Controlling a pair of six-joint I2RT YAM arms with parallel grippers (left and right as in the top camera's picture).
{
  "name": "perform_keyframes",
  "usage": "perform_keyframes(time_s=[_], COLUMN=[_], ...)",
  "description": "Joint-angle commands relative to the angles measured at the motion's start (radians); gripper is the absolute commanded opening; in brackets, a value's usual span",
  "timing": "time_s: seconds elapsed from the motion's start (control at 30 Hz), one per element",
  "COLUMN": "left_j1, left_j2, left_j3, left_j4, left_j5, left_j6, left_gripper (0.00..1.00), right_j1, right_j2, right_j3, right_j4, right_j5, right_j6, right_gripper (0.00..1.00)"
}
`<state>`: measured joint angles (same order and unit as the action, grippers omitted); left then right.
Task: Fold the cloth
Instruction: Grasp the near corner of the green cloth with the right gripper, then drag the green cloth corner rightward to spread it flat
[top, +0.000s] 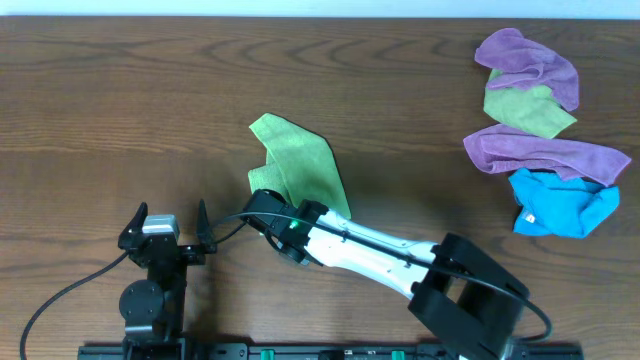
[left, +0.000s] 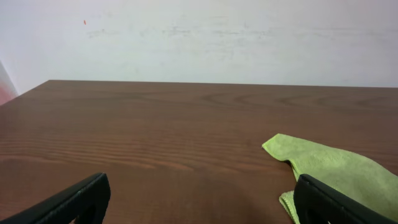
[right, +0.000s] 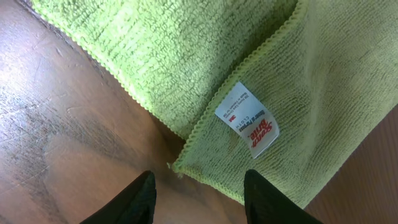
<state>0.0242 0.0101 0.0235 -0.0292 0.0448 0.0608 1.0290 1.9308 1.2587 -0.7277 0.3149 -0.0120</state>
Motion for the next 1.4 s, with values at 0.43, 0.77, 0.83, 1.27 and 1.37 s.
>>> perform_keyframes(time_s=[0.43,0.77,0.83,1.27,1.37], left_j1=[0.003,0.003,0.003,0.003,0.003], left_j2=[-0.005,-0.005,-0.005,-0.005,-0.005], left_j3=[-0.019,-0.019,-0.019,-0.019,-0.019], left_j4=[-0.048,-0.048,-0.048,-0.048,-0.048], left_j5=[-0.029,-0.029,-0.029,-0.029,-0.029], left_j6=[0.014,0.014,0.014,0.014,0.014], left_gripper=[0.96,0.95,0.95,0.95,0.95], right_j1=[-0.004,-0.061,-0.085,-0.402,-0.532], right_j2=[0.048,0.042,0.042,0.043,0.044], right_j3=[-0.003,0.033,0.043,0.071,0.071], right_j4=[0.022,0.013,0.012,0.043,0.008], right_j5=[0.015,0.183,0.206,0.279,0.31], right_j6=[-0.003,0.011,0.011,0.164,0.381], right_gripper=[0.01,0.01,0.01,0.02,0.02])
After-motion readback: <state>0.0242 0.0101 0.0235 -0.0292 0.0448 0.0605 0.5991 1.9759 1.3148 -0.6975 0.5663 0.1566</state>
